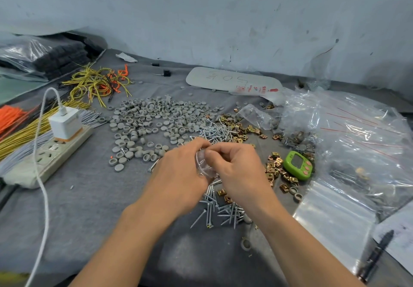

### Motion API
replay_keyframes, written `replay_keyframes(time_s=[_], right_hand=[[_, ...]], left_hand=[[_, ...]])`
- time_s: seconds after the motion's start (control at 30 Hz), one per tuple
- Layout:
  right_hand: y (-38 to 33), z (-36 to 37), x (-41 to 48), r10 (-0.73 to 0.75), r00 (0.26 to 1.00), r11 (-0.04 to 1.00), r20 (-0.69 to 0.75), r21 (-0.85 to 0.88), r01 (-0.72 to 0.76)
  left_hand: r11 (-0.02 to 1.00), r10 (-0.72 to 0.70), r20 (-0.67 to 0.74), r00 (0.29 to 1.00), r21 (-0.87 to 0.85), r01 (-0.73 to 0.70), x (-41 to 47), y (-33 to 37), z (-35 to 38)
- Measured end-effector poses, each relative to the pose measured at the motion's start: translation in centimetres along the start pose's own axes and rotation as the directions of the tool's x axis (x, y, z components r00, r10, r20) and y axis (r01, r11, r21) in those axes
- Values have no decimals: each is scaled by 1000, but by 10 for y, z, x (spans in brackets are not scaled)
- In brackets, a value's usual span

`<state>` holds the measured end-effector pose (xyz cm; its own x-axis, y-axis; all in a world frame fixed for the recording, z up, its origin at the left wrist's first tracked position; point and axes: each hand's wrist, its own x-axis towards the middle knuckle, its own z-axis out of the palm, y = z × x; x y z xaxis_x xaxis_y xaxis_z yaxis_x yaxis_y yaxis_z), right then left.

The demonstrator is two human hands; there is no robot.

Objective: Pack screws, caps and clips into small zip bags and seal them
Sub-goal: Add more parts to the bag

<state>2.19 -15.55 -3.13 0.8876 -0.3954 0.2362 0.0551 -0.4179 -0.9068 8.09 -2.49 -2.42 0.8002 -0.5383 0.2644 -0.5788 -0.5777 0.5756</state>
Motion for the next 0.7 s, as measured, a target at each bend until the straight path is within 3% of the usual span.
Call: replay_keyframes(time_s=[0.1,0.2,0.3,0.4,0.5,0.7], right_hand=[[-5,-4,0,-34,999,996,36,85,31],[3,-29,9,81,975,993,-206,104,-61],[23,-55,17,145,937,960,-317,-186,-211],[34,-56,20,202,971,856,-131,-459,-240],[36,-44,19,210,978,787,4,-594,-166],[30,-29,16,95,995,780,-34,-618,-96]], left_hand=[[999,-25,-28,999,-31,24,0,1,-1],[989,-76,-118,990,-133,60,0,2,-6],[950,-157,-205,966,-299,91,1,4,-10],[888,-246,-260,934,-447,109,4,2,-13],[929,-235,-314,920,-350,118,3,1,-13],[991,-137,-271,953,-48,129,4,-3,-1]])
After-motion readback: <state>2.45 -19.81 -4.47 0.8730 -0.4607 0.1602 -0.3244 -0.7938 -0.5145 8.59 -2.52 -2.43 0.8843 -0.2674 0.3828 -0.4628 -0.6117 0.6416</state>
